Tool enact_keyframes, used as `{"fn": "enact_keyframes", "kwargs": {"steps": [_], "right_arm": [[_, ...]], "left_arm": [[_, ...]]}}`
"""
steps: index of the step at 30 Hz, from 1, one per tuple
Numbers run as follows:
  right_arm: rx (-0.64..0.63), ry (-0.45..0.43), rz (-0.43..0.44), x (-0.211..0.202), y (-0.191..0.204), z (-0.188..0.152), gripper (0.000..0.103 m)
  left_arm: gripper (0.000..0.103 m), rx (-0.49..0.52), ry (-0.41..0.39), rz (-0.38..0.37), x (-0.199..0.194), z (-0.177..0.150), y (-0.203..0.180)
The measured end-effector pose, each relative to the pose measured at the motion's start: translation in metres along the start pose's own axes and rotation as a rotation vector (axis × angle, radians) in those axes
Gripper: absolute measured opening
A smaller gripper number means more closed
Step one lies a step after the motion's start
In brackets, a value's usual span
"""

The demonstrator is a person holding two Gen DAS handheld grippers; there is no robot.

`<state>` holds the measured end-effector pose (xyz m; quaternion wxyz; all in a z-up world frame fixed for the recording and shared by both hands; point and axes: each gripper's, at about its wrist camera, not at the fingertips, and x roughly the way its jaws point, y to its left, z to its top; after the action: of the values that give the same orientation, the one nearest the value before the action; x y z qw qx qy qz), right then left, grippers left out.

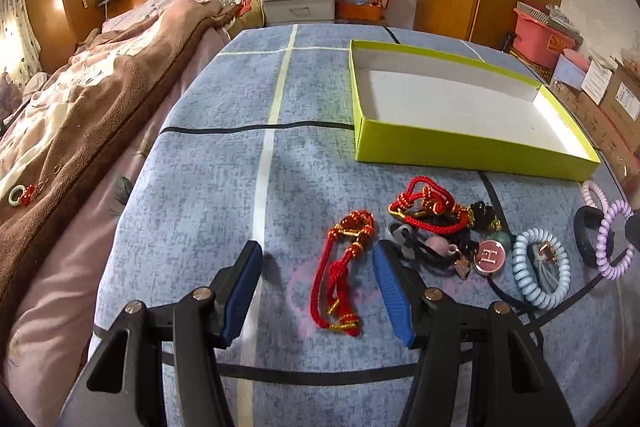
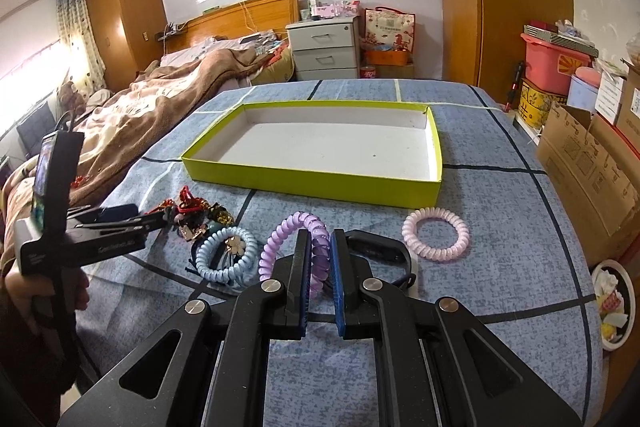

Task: Organize jewelry
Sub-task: 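Grasp the red tassel charm with the left tool while the right grasps the lavender spiral hair tie, then carry both items into the yellow box and open both tools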

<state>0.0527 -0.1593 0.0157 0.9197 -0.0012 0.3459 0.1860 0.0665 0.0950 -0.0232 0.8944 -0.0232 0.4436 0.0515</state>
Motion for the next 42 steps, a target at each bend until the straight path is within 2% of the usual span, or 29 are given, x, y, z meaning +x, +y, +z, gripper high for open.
{"fn": "enact_keyframes", "kwargs": {"steps": [4,6,9,13,17,24,29,42], "right_arm": [[0.003,-0.001,0.004,0.002,0.0,0.0,0.01],[0.01,0.003,0.007,0.004,0.0,0.0,0.01],[0.015,0.009,0.008,0.005,-0.002,0.001,0.01],[0.019,0.007,0.003,0.004,-0.002,0.003,0.01],[0.024,0.003,0.0,0.003,-0.003,0.006,0.01],[0.04,0.012,0.002,0.006,-0.008,0.011,0.01],[0.046,-0.002,-0.003,0.004,-0.014,0.022,0.01],[0.084,-0.005,-0.036,0.03,-0.048,0.074,0.01]], "left_arm": [[0.058,-0.007,-0.008,-0.022,0.0,0.0,0.003],[0.043,-0.002,-0.012,-0.028,-0.001,-0.001,0.002],[0.027,0.014,-0.016,-0.042,-0.002,-0.002,-0.001],[0.014,0.023,-0.009,-0.061,-0.003,0.0,-0.001],[0.012,0.026,-0.01,-0.082,-0.004,0.001,-0.004],[0.012,-0.024,-0.049,-0.135,-0.017,0.008,-0.004],[0.012,-0.017,-0.084,-0.141,-0.03,0.02,-0.006],[0.012,-0.015,-0.148,-0.184,-0.024,0.082,-0.021]]}}
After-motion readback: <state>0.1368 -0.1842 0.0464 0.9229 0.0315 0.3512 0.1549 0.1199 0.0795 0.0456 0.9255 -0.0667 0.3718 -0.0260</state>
